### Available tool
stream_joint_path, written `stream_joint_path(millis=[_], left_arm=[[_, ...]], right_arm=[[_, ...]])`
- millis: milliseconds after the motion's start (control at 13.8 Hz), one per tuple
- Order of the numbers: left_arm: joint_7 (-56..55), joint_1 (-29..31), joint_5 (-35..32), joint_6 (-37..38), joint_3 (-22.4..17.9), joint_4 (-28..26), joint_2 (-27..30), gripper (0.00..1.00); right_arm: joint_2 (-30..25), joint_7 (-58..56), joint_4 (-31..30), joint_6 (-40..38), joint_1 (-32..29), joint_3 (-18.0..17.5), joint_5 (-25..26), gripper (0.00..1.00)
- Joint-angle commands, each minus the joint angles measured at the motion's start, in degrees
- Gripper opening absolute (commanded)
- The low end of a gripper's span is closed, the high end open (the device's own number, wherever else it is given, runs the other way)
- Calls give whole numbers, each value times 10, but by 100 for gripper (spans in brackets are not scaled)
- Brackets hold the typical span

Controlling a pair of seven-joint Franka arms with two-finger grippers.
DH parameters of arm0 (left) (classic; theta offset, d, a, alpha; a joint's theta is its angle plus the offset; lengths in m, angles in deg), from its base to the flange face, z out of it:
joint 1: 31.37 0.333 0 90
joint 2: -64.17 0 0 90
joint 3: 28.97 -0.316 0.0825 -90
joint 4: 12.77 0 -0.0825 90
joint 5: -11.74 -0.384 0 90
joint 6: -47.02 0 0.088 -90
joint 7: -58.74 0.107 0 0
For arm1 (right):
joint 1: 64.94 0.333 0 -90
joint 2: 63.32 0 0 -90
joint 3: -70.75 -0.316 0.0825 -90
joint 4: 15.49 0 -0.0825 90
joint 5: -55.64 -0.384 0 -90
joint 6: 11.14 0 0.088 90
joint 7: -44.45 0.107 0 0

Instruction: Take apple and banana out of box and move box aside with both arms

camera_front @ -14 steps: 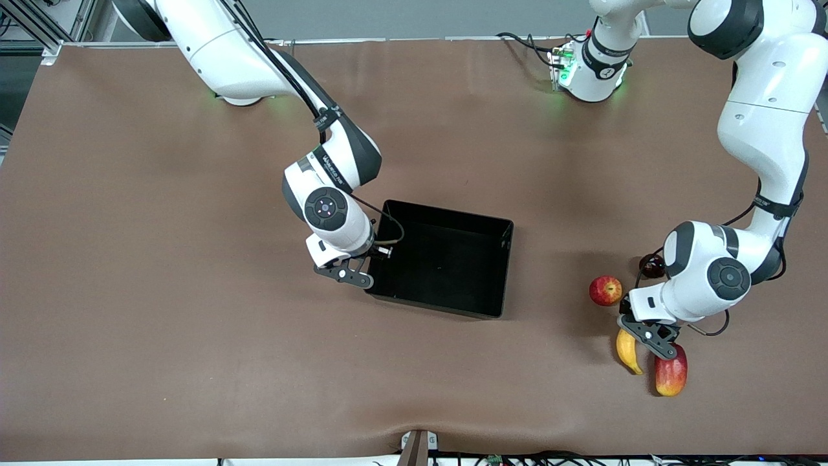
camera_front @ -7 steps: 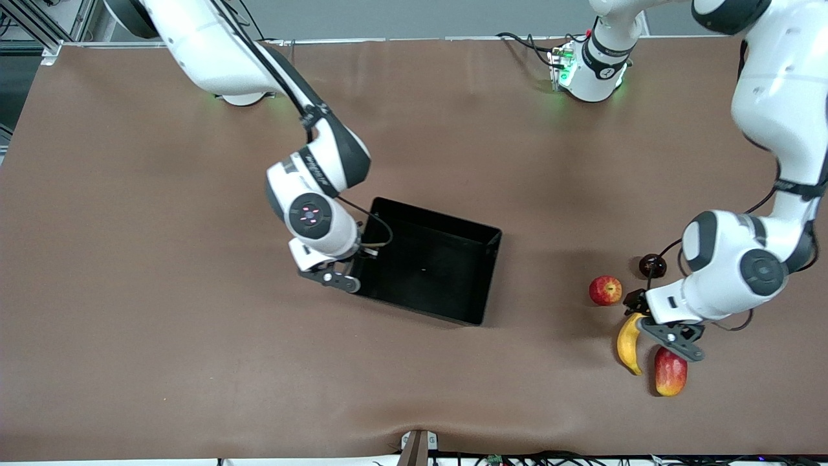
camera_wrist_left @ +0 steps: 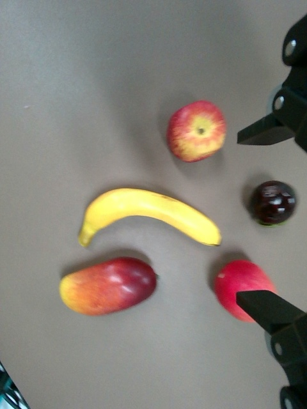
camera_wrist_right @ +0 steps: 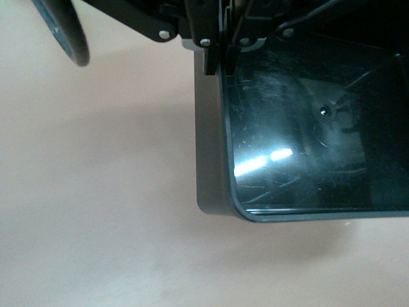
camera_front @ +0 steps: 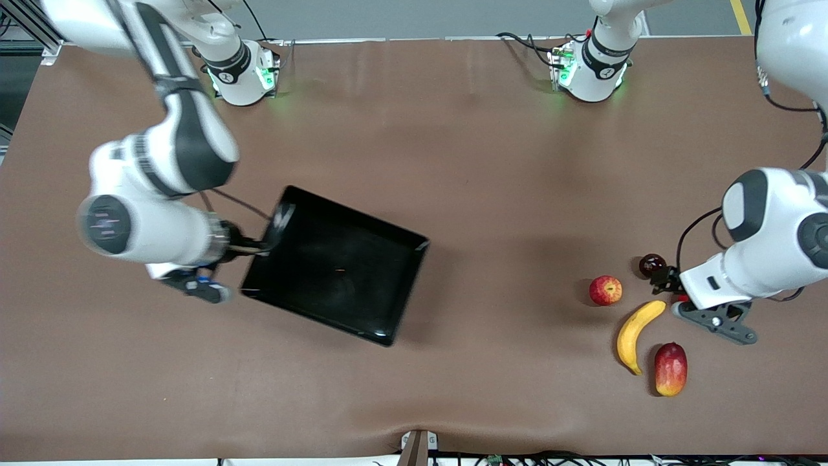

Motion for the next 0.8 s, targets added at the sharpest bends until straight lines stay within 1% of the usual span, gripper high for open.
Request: stream_joint_path(millis=[0,72,217,290,435,580,725], left_arm=[[-62,1,28,72,5,-16,78,100],[-95,2,52,96,9,-15,99,100],[-122,0,63,130,11,-15,141,100],[-145,1,63,146,18,-15,162,100],[-188,2,64,160,23,-15,200,100],[-190,3,79,173,28,-14,222,100],[-185,-3,87,175,21,-1,227,100]], right_arm=[[-24,-95,-47,2,-80,-11,-15,0],[-24,-129,-55,3,-109,-12,-15,0],[-22,-224,-67,5,-152,-2,-12,0],[-21,-280,-73,5,-165,18,-12,0],[-19,-346,-86,6,-167,64,-12,0],[-16,-410,-90,9,-187,86,-11,0],[0,-474,-91,26,-207,101,-12,0]])
